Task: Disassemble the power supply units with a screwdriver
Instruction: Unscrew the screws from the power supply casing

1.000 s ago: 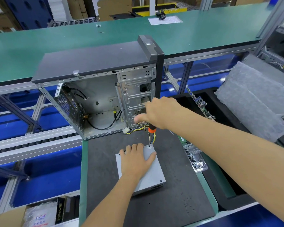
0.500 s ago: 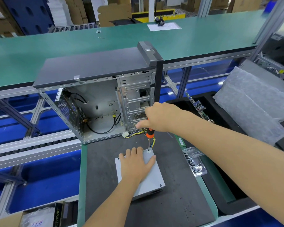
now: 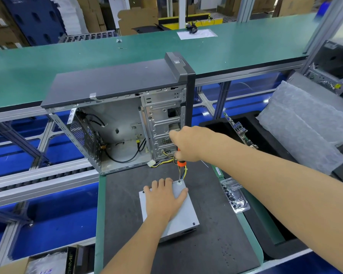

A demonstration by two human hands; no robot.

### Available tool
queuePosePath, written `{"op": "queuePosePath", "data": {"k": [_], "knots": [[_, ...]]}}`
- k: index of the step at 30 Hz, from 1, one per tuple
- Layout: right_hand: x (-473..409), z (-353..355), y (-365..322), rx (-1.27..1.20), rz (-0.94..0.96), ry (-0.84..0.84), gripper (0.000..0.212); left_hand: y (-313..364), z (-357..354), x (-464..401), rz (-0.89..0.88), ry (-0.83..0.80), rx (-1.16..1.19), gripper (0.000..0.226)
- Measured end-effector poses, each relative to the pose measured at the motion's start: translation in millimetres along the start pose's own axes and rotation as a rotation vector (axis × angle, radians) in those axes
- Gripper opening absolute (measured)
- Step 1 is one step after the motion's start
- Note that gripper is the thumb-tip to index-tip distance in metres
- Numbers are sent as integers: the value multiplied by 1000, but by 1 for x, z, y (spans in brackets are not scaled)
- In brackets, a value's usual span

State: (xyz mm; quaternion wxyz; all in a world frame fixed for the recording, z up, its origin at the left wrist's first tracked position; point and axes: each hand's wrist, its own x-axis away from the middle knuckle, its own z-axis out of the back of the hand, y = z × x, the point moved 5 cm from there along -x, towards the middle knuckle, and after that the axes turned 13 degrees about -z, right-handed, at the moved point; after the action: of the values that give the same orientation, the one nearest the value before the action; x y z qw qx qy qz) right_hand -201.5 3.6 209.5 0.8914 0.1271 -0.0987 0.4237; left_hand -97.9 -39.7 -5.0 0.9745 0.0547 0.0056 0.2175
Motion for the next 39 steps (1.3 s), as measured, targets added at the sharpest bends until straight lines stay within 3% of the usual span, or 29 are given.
{"op": "queuePosePath", "data": {"k": [4, 6, 8, 11, 16, 21, 23, 26, 29, 32, 34, 39], "knots": [[1, -3, 3, -118, -2, -70, 51, 0, -1, -1, 2, -9, 2, 83], [1, -2, 7, 3, -79, 0, 68, 0, -1, -1, 2, -5, 6, 83], [0, -2, 6, 173, -77, 105, 62, 0, -1, -1, 1, -4, 4, 83], [-1, -5, 1, 40, 53, 94, 32, 0, -1, -1, 1, -6, -1, 83], [-1, -5, -5, -266, 106, -70, 41, -1, -2, -1, 3, -20, 4, 88], [2, 4, -6, 89, -89, 25, 72, 0, -1, -1, 3, -23, 1, 89], [3, 6, -8, 151, -53, 61, 55, -1, -1, -1, 1, -22, 0, 90], [4, 3, -9, -1, 18, -3, 30, 0, -1, -1, -2, -26, -1, 91], [3, 0, -9, -102, 41, -94, 39, 0, -1, -1, -5, -29, -5, 92], [3, 2, -4, 57, -60, -59, 53, 0, -1, -2, -1, -27, 3, 90], [3, 3, -4, 229, -67, 8, 51, 0, 0, -1, -3, -24, 6, 89], [0, -1, -5, -6, 45, -17, 36, -1, -1, -1, -7, -17, 2, 89]]}}
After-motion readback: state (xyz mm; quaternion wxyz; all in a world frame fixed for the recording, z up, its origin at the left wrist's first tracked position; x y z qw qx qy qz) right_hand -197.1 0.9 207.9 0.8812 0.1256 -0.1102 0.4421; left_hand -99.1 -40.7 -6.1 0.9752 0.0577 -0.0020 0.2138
